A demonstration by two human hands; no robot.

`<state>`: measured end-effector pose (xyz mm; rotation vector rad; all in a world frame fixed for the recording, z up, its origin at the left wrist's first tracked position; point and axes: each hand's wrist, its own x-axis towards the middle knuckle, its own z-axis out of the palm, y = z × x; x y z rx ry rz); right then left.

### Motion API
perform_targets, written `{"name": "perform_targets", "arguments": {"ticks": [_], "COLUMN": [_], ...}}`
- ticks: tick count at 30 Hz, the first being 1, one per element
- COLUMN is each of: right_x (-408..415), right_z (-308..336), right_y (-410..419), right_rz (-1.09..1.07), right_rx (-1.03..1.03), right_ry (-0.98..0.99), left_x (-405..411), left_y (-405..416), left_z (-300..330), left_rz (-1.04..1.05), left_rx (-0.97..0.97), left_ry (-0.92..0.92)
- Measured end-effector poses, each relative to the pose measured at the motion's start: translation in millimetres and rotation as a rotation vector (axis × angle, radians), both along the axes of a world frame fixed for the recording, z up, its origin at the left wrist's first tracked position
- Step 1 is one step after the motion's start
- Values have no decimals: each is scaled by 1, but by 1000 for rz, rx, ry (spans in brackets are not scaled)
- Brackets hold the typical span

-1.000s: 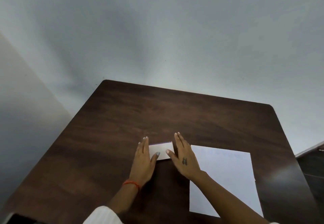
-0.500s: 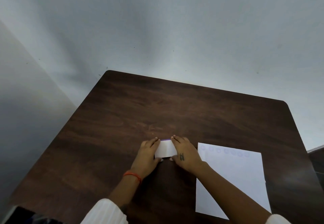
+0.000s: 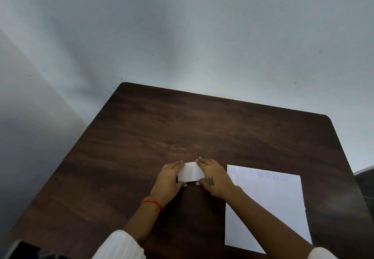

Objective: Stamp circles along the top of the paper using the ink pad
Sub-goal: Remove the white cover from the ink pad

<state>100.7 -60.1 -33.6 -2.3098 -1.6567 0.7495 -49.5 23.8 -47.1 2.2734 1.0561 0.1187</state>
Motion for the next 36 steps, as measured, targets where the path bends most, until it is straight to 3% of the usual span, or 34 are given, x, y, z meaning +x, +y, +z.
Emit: {"name": "perform_targets", "arguments": {"ticks": [16, 36], "right_x": [-14, -69], "right_z": [31, -4], "right_y": [31, 55], "right_rz": [144, 358], "right_rx": [204, 83], "right_ry": [23, 7], "left_x": [-36, -108], "left_y": [26, 24], "left_z": [36, 2], "left_rz": [60, 151], "left_rx": [114, 44], "left_ry": [-45, 27]}}
